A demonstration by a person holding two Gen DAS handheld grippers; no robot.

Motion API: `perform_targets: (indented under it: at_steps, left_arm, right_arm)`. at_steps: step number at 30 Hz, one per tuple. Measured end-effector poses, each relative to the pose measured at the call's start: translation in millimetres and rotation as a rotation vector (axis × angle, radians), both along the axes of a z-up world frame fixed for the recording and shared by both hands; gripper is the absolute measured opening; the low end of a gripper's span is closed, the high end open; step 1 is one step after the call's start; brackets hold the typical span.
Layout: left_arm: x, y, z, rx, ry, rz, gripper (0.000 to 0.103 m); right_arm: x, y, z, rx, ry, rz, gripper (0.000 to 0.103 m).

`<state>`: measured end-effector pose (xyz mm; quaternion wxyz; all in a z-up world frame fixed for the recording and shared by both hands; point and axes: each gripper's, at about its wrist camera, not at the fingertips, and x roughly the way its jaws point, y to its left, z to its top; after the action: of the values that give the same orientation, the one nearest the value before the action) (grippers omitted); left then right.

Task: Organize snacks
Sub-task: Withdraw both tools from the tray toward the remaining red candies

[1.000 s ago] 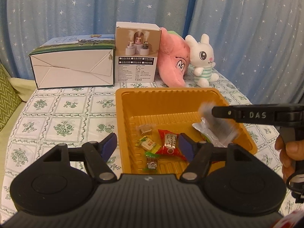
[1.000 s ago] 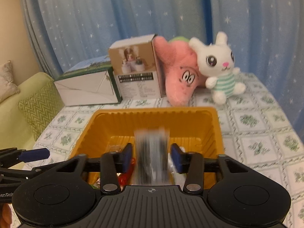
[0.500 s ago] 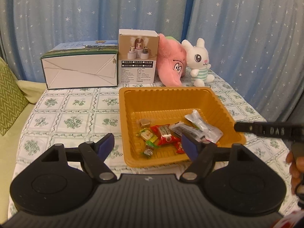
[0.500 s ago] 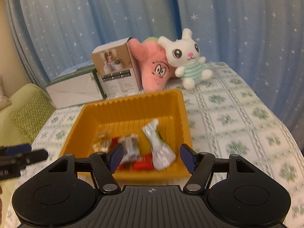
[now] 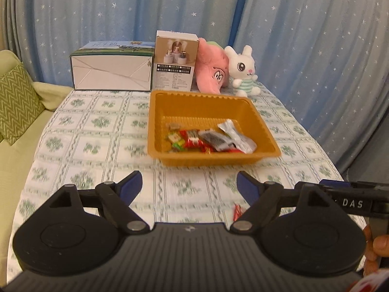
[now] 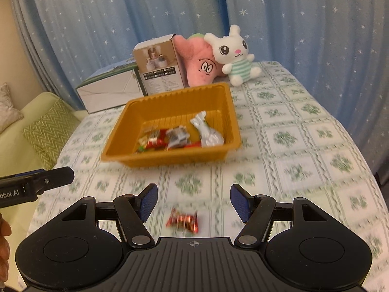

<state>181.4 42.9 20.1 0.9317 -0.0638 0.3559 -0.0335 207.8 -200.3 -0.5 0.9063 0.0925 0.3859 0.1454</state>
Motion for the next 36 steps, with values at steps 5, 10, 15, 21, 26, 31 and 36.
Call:
perform_targets:
  at_steps: [5, 10, 15, 21, 26, 31, 36]
  left_arm:
    - [-30, -4, 9, -0.02, 0.005, 0.02, 0.094]
    - [-56, -9, 16, -0.017, 0.009, 0.024, 0.1]
    - [-77, -14, 17, -0.012, 0.018, 0.015, 0.102]
    - [-93, -24, 11, 0.004, 0.046, 0.002, 0.102]
    - [-97, -29, 4, 0.011, 0.064, -0.008, 0.102]
    - [-102, -36, -1, 0.048, 0.058, -0.028, 0.102]
    - [-105, -36, -10, 0.035, 0.066, -0.043, 0.102]
  right_arm:
    - [-33, -11, 7, -0.008, -0.004, 0.002, 0.066]
    - [-57, -22, 16, -0.013, 0.002, -0.014, 0.066]
    - [-76, -28, 20, -0.028, 0.007, -0.004, 0.066]
    - [-92, -36, 17, -0.025, 0.028, -0.011, 0.066]
    - [-97, -42, 14, -0.018, 0.036, -0.018, 0.066]
    - [-99, -44, 11, -0.016, 0.044, -0.024, 0.066]
    - [-99, -46, 6, -0.015, 0.048, -0.037, 0.066]
